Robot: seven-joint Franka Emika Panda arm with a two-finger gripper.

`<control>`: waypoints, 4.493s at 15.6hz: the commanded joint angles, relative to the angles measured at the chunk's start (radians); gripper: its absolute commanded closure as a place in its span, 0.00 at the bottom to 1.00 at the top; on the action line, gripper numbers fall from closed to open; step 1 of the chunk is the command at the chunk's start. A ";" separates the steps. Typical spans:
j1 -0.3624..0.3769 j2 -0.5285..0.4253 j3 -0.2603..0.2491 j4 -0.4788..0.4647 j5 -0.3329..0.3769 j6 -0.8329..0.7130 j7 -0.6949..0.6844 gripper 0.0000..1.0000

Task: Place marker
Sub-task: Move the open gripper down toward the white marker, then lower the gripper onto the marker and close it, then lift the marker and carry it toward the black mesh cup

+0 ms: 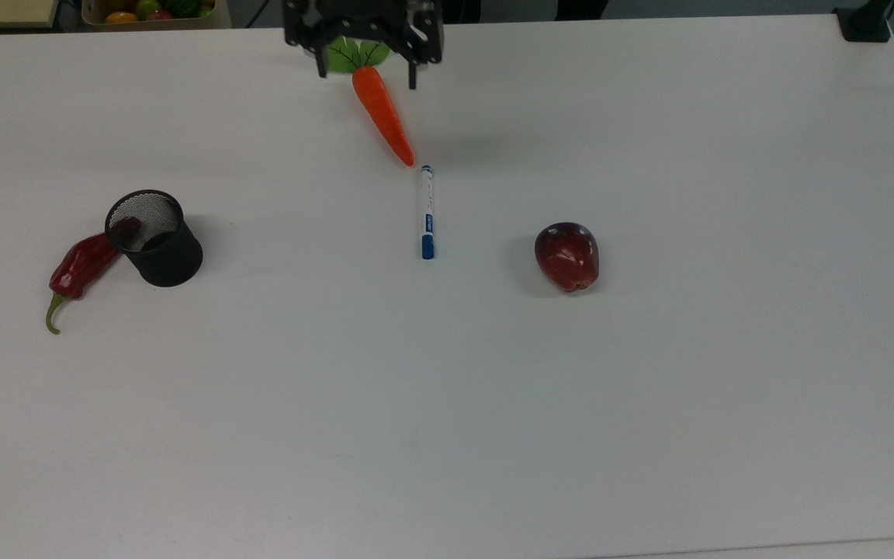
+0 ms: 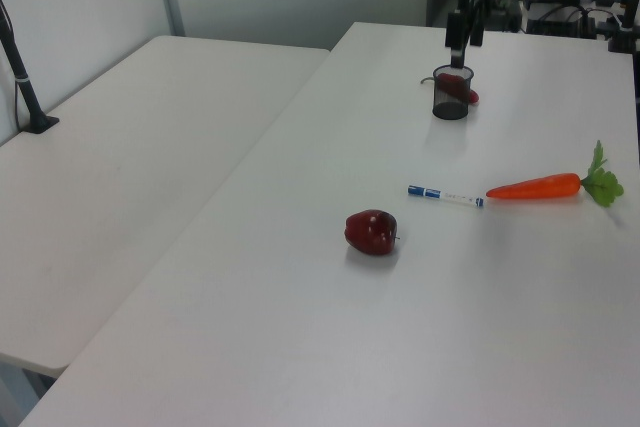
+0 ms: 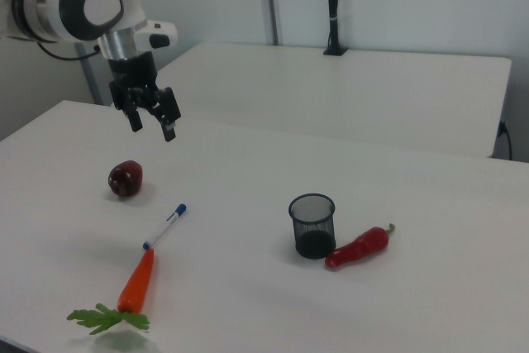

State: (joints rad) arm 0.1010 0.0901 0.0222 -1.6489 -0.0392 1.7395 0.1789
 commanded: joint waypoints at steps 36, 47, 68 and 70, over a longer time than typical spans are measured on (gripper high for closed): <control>0.089 0.304 -0.005 -0.215 -0.005 0.502 0.102 0.68; 0.089 0.292 -0.005 -0.192 -0.005 0.491 0.117 0.85; -0.115 0.140 -0.024 0.057 -0.068 0.166 -0.001 0.85; -0.156 0.138 -0.024 0.057 -0.105 0.211 -0.013 0.85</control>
State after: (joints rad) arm -0.0056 0.2441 -0.0050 -1.5865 -0.0990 1.9147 0.1996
